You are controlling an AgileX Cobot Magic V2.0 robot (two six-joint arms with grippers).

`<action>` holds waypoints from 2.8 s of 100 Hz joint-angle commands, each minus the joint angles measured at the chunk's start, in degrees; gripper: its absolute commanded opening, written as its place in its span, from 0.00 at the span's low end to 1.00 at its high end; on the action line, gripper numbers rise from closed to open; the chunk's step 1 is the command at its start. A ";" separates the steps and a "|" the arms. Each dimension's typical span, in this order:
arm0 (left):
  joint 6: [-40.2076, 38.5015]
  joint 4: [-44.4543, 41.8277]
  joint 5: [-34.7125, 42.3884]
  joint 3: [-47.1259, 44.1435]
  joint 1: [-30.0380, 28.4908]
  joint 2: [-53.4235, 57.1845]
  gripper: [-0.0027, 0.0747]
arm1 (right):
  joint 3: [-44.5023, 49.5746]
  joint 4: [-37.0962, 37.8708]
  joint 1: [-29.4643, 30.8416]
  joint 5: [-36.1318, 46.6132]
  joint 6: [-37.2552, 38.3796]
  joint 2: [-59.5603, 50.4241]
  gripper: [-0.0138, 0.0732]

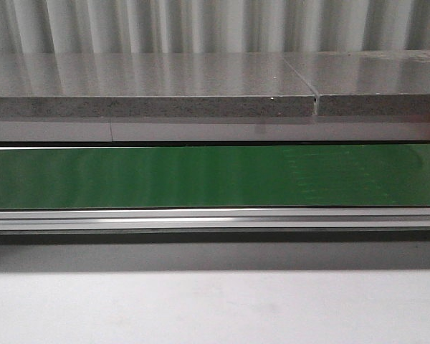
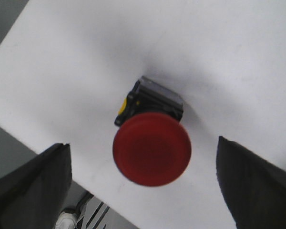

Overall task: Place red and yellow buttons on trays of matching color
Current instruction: 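Lift the red button with the left gripper over the belt, then lower the red button onto the belt and open the left gripper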

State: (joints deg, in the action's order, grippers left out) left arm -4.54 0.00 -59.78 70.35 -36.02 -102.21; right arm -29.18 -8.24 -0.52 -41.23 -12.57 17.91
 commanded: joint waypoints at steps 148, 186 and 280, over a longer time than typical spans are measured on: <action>2.46 0.61 -4.97 11.87 25.95 11.57 0.29 | -1.54 0.14 0.08 4.01 -0.47 0.29 0.08; 2.46 2.21 -5.19 11.87 30.00 5.30 0.33 | -1.54 0.14 0.08 4.01 -0.47 0.29 0.08; -8.84 5.95 0.01 21.88 20.13 2.24 0.72 | -1.54 0.14 0.08 4.01 -0.47 0.29 0.08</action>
State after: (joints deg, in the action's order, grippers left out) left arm -9.77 5.82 -62.44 90.29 -13.87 -101.36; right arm -29.18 -8.24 -0.52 -41.23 -12.57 17.91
